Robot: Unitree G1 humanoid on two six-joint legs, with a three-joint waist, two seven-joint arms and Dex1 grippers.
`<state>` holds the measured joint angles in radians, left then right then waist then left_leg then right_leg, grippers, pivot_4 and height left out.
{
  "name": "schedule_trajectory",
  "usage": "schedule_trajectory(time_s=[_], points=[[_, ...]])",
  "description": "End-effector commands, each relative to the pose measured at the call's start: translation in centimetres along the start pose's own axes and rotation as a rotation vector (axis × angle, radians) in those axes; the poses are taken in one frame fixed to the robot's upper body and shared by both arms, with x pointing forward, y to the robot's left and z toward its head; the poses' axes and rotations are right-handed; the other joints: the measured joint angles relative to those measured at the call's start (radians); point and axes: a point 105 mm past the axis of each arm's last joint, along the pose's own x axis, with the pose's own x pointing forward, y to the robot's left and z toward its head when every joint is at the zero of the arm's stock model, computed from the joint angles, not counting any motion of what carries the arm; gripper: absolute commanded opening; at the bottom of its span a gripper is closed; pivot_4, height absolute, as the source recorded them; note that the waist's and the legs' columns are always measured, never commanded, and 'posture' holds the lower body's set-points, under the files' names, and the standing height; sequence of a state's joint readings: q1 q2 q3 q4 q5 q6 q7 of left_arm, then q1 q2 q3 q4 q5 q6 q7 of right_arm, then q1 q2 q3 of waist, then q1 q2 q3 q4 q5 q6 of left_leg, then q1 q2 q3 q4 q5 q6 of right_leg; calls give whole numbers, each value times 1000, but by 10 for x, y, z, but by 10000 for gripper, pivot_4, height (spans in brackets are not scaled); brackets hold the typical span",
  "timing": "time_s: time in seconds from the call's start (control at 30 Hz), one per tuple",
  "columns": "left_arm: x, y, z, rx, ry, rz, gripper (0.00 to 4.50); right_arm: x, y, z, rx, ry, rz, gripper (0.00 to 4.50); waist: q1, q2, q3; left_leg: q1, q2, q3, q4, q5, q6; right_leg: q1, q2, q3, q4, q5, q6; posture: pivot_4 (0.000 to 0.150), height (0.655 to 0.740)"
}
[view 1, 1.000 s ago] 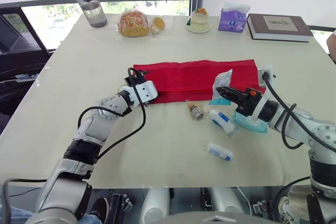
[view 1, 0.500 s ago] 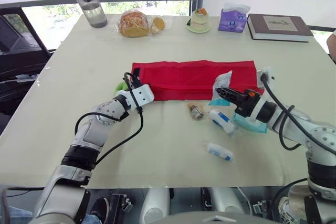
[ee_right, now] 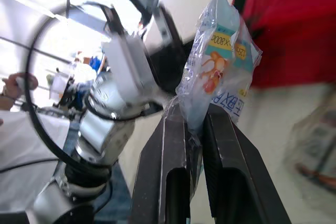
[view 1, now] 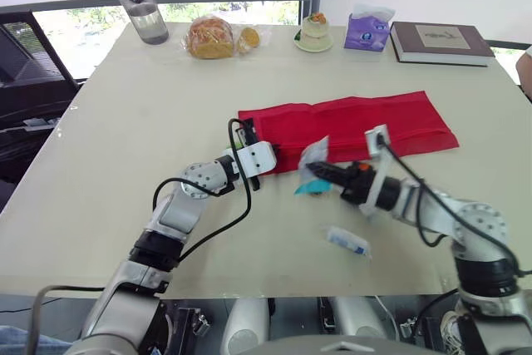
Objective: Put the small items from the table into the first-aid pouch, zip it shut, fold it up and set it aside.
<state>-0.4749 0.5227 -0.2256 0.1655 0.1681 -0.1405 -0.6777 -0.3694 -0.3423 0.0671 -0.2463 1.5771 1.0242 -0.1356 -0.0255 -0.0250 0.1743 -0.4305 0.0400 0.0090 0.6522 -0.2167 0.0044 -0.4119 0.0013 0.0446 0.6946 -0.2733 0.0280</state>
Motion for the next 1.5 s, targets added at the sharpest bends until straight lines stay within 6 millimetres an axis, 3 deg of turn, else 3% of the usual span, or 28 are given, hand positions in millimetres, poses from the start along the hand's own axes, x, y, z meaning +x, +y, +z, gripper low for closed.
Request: schedule_trajectory(time_s=[0.03, 0.33, 0.6, 0.9, 1.07, 1.3, 1.5], points=[[2, 11, 17, -17, -74, 4, 424, 13, 1, 9, -12, 3, 20, 0, -3, 0, 0, 0, 0, 0, 0, 0, 0, 0, 0, 0, 0, 0, 0, 1500, 7400], [23, 19, 35, -247, -198, -12, 424, 28, -30, 34, 128, -31, -27, 0, 6, 0, 0, -2, -1, 1, 1, 0, 0, 0, -1, 0, -1, 1, 1, 1500, 7400], [20, 15, 33, -321, -213, -31, 424, 34, -47, 48, 294, -132, -40, 0, -8, 0, 0, -1, -1, 0, 0, 0, 0, 0, -1, 0, 0, 1, 1, 1500, 7400], [9, 2, 17, -495, -154, -23, 424, 34, -54, 47, 365, -169, -42, 0, -18, 0, 0, -1, -1, 0, 0, 0, 0, 0, -1, 0, 0, 1, 1, 1500, 7400], [4, -9, 5, -652, -88, -51, 424, 39, -46, 44, 340, -136, -9, 0, -18, 0, 0, -1, -1, 0, 0, 0, 0, 0, 0, 0, 0, 1, 1, 1500, 7400], [1, 4, 12, -723, -105, -30, 424, 37, -34, 38, 292, -84, 23, 0, -17, 0, 0, -1, -1, -1, 0, 0, 0, 0, 0, 0, 0, 1, 1, 1500, 7400], [0, 9, 11, -780, -89, -58, 424, 29, -57, 31, 170, -31, -171, 0, -16, 0, 0, -1, -1, -1, 0, 0, 0, 0, -1, 0, 0, 1, 1, 1500, 7400]])
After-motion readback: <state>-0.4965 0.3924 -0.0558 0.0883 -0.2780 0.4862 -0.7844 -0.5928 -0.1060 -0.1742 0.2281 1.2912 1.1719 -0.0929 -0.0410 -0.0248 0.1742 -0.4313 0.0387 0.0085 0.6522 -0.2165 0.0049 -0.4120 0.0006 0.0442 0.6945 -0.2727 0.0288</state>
